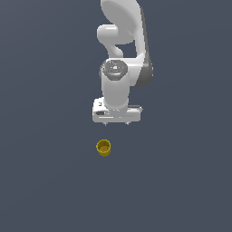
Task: Pick up the object and move it to a goal position.
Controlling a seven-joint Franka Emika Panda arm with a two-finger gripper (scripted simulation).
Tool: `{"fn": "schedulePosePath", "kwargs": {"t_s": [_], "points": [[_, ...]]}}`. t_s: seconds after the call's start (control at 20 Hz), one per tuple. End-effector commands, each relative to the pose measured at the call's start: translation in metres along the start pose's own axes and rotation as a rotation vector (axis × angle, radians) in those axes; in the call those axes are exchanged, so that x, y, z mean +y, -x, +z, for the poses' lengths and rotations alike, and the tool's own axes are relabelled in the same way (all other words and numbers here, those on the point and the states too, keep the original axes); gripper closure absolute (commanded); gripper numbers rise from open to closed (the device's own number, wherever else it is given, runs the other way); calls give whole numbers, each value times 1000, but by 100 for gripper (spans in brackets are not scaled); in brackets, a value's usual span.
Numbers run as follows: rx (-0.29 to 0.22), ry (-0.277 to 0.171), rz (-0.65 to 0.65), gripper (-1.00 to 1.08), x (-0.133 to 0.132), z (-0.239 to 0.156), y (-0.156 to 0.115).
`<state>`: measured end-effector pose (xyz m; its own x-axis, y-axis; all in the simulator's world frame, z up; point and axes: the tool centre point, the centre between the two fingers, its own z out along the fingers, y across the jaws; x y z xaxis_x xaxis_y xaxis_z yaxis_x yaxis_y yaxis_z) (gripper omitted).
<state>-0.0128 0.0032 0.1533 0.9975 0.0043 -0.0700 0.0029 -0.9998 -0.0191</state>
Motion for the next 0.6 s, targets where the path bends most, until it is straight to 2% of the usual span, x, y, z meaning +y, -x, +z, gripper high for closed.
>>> {"fn": "schedulePosePath", "kwargs": {"t_s": [0.0,0.55], "points": [[0,0,0,-92,0,0,0],[38,-11,-70,-92,-26,-18,-9]]}}
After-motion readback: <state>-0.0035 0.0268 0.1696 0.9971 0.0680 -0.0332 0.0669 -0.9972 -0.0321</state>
